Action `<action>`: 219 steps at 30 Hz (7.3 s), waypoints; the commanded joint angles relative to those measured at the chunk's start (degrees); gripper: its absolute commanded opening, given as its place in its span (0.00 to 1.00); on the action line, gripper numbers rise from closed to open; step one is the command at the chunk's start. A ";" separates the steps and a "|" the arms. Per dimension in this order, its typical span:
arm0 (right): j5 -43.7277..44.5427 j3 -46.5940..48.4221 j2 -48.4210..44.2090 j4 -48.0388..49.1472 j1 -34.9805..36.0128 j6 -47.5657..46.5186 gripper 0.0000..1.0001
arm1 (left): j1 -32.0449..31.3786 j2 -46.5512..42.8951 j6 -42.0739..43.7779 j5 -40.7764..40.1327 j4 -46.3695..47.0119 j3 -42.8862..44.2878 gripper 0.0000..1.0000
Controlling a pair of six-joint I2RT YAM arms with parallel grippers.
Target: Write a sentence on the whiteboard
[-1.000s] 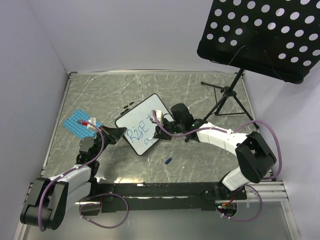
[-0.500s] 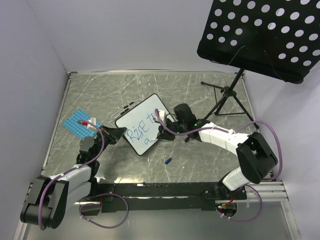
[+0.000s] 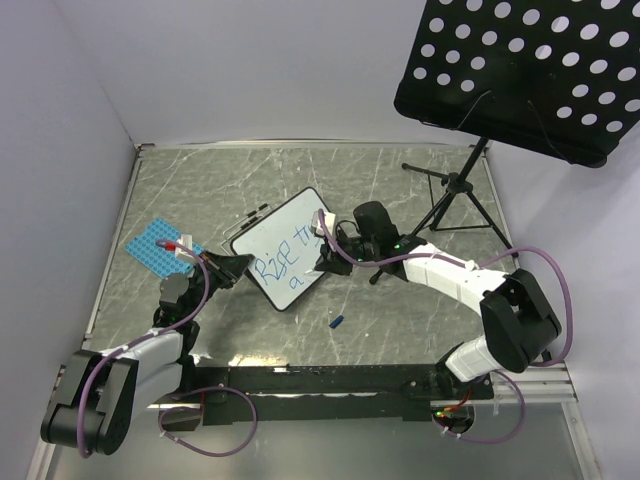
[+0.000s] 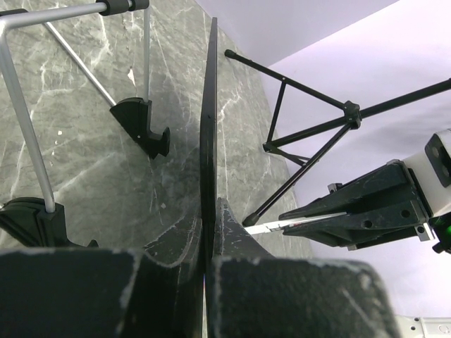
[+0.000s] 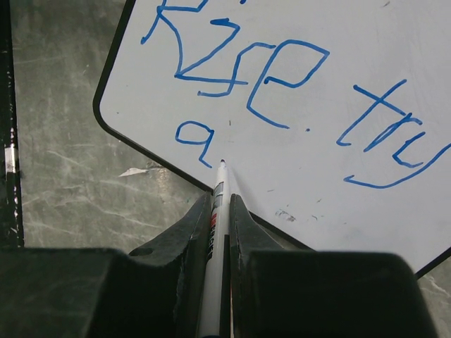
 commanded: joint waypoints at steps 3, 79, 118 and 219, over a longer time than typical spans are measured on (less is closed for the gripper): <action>-0.74 3.31 0.91 2.81 -0.35 0.54 0.00 | -0.36 -0.49 -0.36 1.58 5.76 -4.53 0.01; -0.65 2.26 2.58 8.43 -0.44 2.56 0.00 | -0.80 0.56 -0.63 1.59 7.25 -4.35 0.01; -0.83 1.38 4.69 5.09 -0.44 0.19 0.00 | -0.97 -0.50 -0.54 1.23 6.10 -4.09 0.01; -3.73 3.66 0.74 0.79 -1.40 0.62 0.00 | -1.24 0.83 -0.01 1.15 7.08 -4.17 0.01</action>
